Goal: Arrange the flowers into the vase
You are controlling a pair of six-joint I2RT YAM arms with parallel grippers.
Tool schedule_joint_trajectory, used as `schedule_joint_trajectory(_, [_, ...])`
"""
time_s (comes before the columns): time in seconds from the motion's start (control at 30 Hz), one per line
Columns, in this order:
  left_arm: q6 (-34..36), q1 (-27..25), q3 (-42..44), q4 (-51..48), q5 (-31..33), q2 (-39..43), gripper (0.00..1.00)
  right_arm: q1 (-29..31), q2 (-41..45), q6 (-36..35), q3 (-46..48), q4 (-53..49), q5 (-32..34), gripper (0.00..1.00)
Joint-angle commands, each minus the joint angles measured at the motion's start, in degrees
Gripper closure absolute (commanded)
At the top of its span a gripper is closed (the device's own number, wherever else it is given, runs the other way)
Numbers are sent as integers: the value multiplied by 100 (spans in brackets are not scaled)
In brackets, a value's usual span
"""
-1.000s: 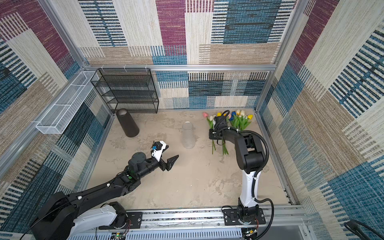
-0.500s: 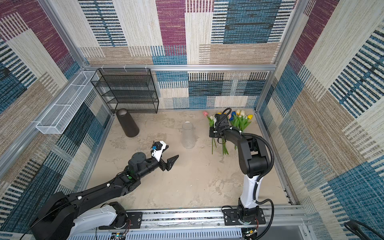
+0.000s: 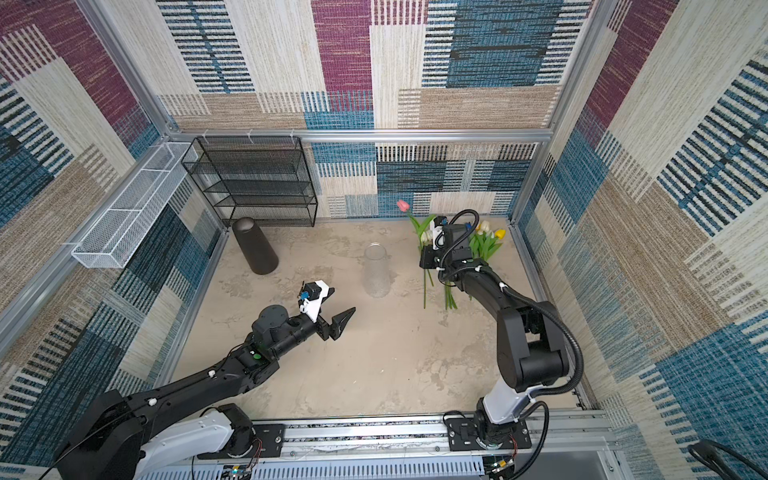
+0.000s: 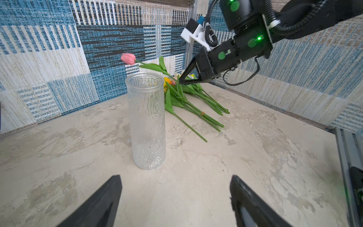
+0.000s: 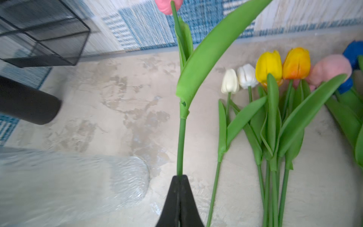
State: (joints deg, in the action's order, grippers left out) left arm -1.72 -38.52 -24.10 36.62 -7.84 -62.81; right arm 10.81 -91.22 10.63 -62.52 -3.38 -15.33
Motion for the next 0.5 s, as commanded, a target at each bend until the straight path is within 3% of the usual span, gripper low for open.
schedule_joint_trajectory(0.0, [73, 10, -34, 302, 19, 145, 11, -9, 552, -17, 374, 1088, -728, 100])
schedule_joint_trajectory(0.1, [118, 7, -69, 286, 6, 372, 10, -9, 1081, 55, 733, 1836, -1482, 100])
schedule_joint_trajectory(0.23, [221, 11, -145, 208, 27, 630, 9, -9, 1571, 707, 1258, 3379, -2149, 100])
schedule_joint_trajectory(0.37, [268, 11, -175, 108, 79, 809, 9, 41, 1507, 1439, 1270, 4671, -2687, 100])
schedule_joint_trajectory(0.47, [259, 12, -196, 98, 107, 756, 9, 161, 1283, 1443, 996, 4672, -2784, 100])
